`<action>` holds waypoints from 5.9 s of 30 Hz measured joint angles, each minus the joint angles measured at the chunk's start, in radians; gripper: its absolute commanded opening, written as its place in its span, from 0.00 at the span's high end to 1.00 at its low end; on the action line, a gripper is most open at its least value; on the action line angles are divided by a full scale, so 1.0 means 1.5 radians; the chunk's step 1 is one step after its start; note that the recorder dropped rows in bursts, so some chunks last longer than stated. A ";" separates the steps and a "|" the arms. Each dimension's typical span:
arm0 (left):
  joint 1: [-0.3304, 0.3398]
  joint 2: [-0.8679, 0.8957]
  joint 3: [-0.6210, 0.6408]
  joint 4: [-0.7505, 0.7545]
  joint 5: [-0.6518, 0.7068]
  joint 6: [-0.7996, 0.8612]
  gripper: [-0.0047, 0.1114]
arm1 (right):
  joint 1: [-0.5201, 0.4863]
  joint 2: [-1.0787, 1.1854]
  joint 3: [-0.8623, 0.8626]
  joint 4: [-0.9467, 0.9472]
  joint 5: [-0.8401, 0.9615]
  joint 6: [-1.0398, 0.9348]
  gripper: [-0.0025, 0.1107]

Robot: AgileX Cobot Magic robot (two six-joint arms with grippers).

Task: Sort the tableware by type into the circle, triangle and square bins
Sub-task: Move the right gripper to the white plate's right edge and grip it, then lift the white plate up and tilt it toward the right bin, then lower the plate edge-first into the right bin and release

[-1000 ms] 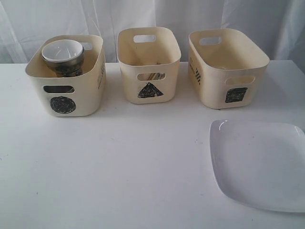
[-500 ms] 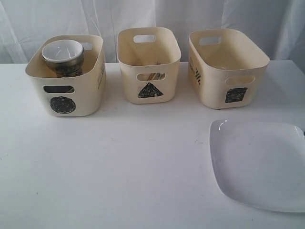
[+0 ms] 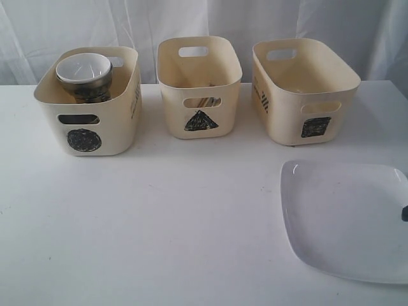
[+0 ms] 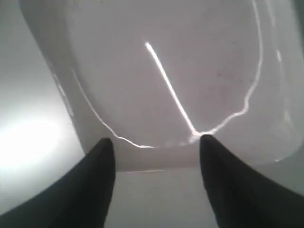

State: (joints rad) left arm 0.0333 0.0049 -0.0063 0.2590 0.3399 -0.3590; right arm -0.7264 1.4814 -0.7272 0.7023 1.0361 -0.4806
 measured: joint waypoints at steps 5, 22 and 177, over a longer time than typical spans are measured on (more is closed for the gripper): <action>0.000 0.000 0.000 0.000 0.000 0.000 0.96 | 0.000 0.006 0.000 -0.174 -0.012 0.096 0.45; -0.007 0.000 0.000 0.000 0.000 0.000 0.96 | -0.001 0.155 -0.003 -0.163 -0.127 0.025 0.50; -0.013 0.000 0.000 0.000 0.000 0.000 0.96 | 0.276 0.253 -0.438 0.694 -0.478 -0.705 0.72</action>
State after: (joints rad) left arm 0.0142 0.0049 -0.0063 0.2590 0.3399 -0.3590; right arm -0.3126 1.8613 -1.3838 1.7436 0.3189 -1.5387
